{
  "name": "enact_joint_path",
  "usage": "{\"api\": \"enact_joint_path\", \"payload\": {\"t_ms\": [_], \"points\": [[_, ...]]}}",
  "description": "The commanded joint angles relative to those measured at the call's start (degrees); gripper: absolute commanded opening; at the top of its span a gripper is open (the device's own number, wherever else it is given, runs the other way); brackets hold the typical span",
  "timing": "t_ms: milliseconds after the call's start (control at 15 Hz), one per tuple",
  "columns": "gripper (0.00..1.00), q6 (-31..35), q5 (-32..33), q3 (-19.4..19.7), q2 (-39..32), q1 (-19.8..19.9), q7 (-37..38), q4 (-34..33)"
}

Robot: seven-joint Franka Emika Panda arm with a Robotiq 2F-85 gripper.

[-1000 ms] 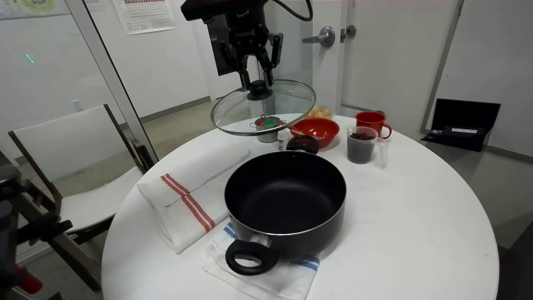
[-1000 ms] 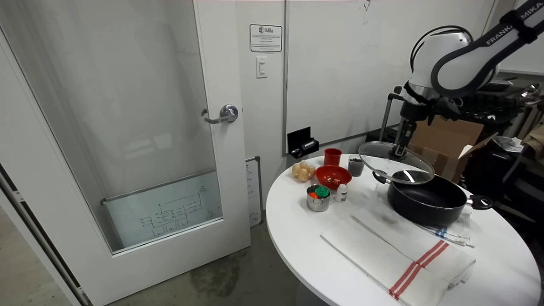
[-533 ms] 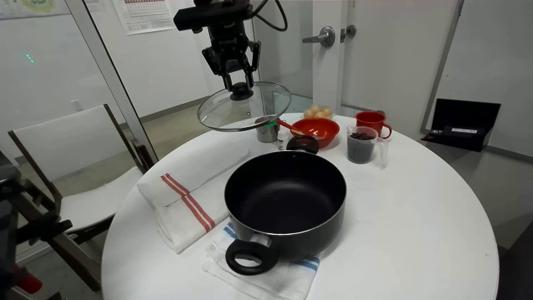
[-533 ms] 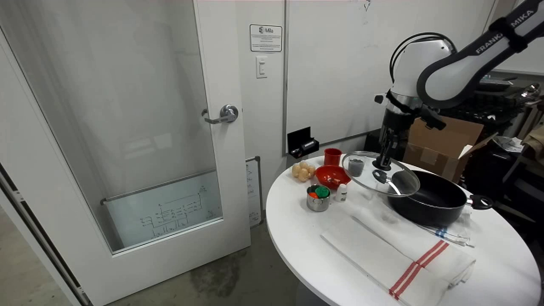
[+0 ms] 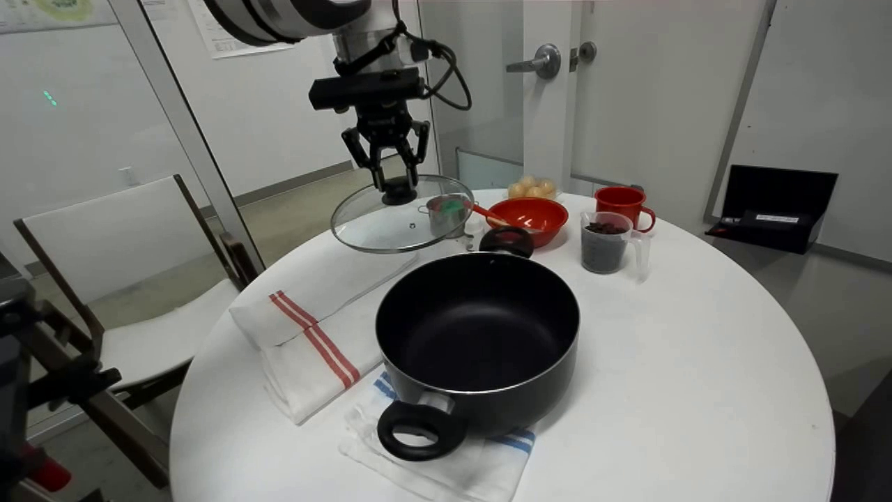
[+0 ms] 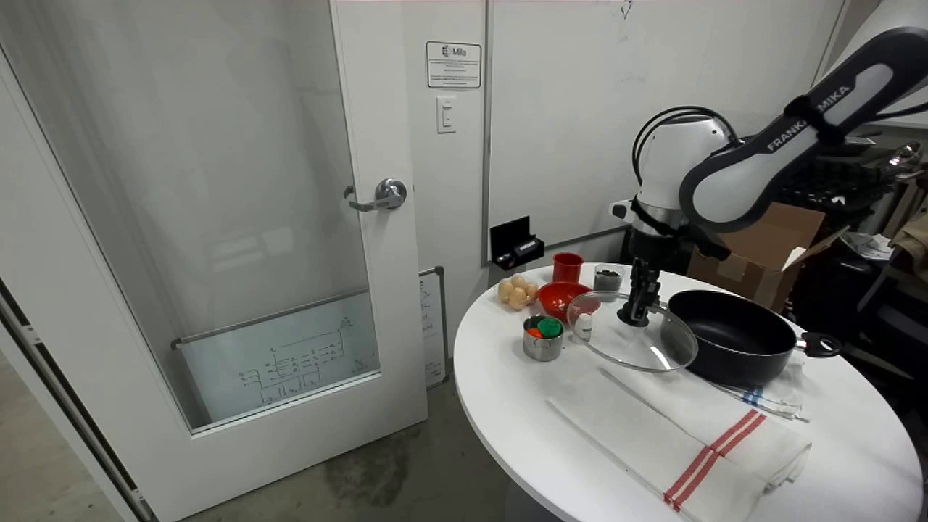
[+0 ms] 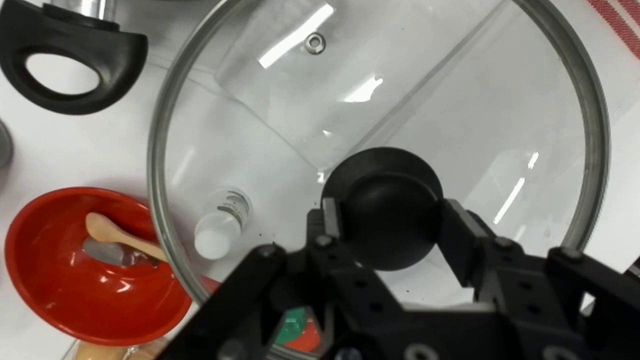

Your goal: Remove the lid from the black pot.

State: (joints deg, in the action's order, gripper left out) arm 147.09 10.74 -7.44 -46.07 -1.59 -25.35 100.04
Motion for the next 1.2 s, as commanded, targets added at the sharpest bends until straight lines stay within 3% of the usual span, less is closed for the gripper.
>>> {"api": "enact_joint_path", "payload": {"t_ms": [0,533,1133], "points": [[0.25,-1.58,1.31,0.38,-5.17,-0.89,-0.42,-6.38],[0.25,-1.96,1.79,2.42,-14.04,-1.92,1.28,-13.74],[0.25,-1.19,0.98,2.16,-17.71,-2.33,2.9,-15.44]]}}
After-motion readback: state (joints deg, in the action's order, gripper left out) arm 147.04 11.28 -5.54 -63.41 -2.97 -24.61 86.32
